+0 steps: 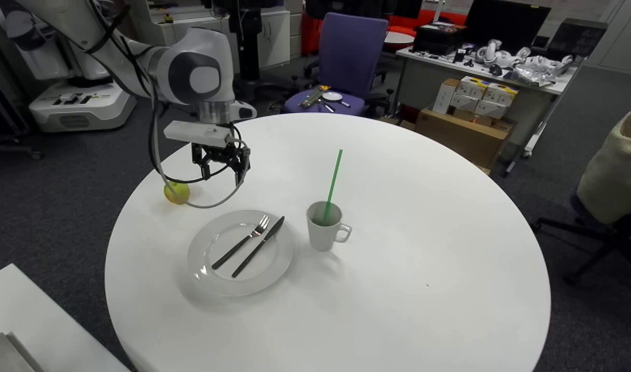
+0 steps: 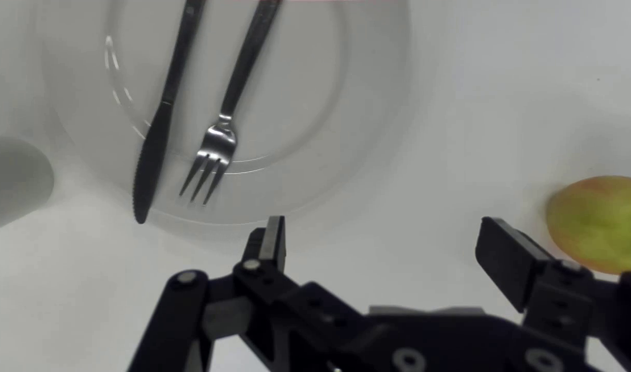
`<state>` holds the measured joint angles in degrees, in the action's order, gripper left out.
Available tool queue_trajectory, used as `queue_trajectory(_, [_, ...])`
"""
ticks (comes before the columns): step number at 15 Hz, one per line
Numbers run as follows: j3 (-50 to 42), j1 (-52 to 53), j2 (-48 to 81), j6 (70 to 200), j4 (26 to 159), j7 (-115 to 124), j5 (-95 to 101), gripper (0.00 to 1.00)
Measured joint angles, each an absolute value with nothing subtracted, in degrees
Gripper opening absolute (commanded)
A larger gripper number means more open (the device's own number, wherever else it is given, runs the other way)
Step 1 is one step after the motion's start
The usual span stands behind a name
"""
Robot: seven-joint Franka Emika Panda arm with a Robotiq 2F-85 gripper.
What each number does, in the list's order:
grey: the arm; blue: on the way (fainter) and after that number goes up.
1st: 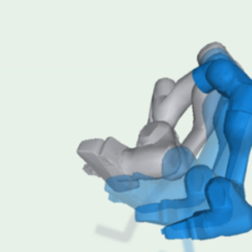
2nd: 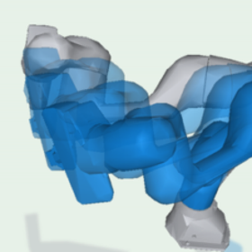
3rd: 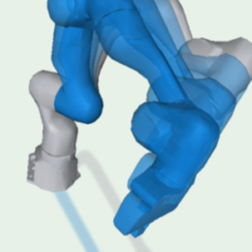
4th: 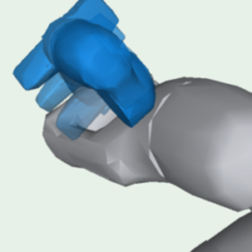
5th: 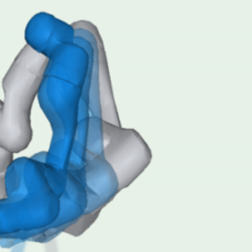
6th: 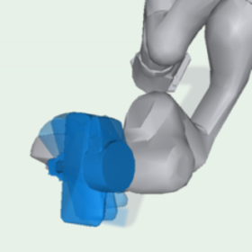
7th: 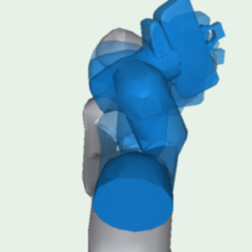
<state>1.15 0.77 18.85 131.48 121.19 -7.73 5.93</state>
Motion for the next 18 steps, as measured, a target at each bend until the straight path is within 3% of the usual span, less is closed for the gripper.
queue_trajectory(9, [3.43, 10.78, 24.89, 140.62, 122.09, 11.64, 5.86, 1.00])
queue_trajectory(18, [3.69, 11.95, 26.44, 144.20, 122.12, 15.57, 1.88, 1.00])
